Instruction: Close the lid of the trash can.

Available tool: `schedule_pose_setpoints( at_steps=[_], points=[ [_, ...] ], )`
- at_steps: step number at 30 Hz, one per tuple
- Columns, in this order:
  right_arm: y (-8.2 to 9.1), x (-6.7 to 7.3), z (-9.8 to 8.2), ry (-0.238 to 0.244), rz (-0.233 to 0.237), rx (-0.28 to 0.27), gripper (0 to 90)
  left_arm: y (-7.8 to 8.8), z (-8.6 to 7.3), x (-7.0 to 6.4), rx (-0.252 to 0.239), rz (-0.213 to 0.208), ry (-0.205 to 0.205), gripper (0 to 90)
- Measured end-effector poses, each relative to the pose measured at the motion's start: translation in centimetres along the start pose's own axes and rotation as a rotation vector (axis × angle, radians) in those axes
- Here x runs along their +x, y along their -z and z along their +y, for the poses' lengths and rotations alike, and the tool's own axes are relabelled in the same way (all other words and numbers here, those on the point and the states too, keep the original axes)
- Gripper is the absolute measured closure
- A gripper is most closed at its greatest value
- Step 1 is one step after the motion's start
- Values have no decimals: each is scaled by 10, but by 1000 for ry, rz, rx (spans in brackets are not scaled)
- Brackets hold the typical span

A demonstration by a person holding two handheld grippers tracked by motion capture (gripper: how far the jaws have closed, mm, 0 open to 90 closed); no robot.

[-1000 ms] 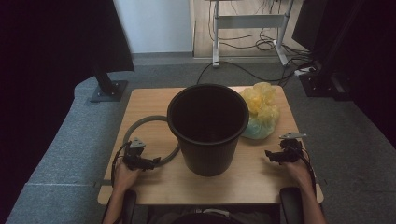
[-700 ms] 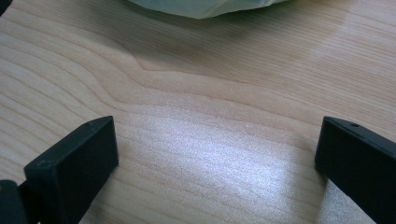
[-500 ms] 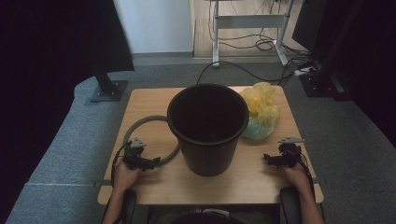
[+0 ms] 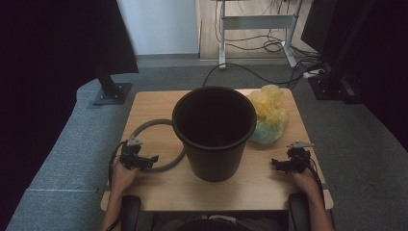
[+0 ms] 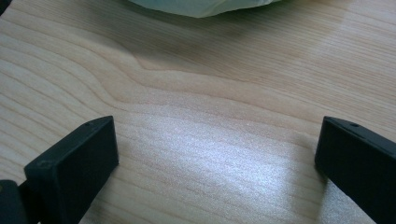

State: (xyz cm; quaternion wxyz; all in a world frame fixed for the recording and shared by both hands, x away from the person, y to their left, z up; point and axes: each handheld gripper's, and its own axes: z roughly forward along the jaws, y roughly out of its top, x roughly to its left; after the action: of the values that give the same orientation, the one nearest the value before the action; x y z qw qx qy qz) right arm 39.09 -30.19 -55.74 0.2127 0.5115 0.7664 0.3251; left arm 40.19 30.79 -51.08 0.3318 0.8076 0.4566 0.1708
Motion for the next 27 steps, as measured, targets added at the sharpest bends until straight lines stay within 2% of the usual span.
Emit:
schedule_pose_setpoints(
  at_steps=[6,9,14,22,26,27],
  points=[
    [0,0,0,0,0,0,0,8,-2,26,-17,64,72,0],
    [0,0,0,0,0,0,0,7,-4,36,-9,83,96,0],
    [0,0,0,0,0,0,0,-2,-8,50,2,87,138,0],
    [0,0,0,0,1,0,0,-21,-18,59,78,103,149,0],
    [0,0,0,1,2,0,0,-25,-20,59,78,133,132,0],
    [0,0,0,2,3,0,0,-26,-21,59,63,135,130,0]
  ],
)
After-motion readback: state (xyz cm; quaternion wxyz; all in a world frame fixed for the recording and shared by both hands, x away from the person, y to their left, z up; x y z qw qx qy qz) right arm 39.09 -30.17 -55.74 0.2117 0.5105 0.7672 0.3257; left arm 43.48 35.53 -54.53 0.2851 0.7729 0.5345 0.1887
